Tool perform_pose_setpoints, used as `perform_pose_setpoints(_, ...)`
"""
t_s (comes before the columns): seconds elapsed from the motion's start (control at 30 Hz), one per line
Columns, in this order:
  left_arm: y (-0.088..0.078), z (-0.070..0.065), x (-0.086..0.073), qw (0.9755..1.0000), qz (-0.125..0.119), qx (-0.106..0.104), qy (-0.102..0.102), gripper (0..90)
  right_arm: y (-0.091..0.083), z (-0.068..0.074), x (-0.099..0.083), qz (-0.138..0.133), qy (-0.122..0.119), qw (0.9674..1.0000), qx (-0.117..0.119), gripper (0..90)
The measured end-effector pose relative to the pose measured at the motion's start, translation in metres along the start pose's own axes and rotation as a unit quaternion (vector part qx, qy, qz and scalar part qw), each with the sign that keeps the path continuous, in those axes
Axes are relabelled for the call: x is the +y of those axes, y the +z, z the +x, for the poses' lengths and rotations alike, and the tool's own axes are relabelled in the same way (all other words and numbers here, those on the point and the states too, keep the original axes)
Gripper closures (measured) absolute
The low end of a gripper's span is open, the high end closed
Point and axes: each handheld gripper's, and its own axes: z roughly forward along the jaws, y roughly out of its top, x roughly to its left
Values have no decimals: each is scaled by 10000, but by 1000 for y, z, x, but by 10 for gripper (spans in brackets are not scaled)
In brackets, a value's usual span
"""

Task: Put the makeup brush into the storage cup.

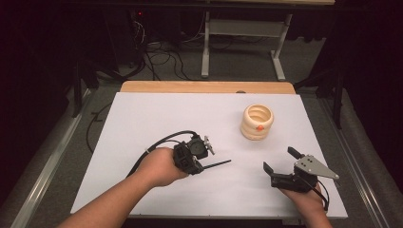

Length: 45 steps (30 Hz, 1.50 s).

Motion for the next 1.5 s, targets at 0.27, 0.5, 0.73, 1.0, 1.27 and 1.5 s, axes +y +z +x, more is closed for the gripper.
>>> perform_pose_setpoints(0.27,1,-2,2,10000,-48,-56,51,834,0,1,0,5,2,10000,29,9)
perform_pose_setpoints(0.5,-1,-2,1,9999,-73,-71,52,834,1,3,8,-5,-111,9999,-5,8)
perform_pose_setpoints(0.73,-6,3,-3,9999,-120,-61,6,833,5,11,37,-170,-209,9996,86,16)
perform_pose_setpoints(1.0,-6,6,-5,9999,-131,-74,-23,833,19,24,60,-233,-624,9977,97,17)
perform_pose_setpoints(1.27,-5,8,-6,9999,-103,-110,-13,834,37,33,67,-59,-921,9956,180,29)
perform_pose_setpoints(1.5,-1,11,-6,9998,-103,-142,21,834,44,28,62,115,-1134,9933,169,51)
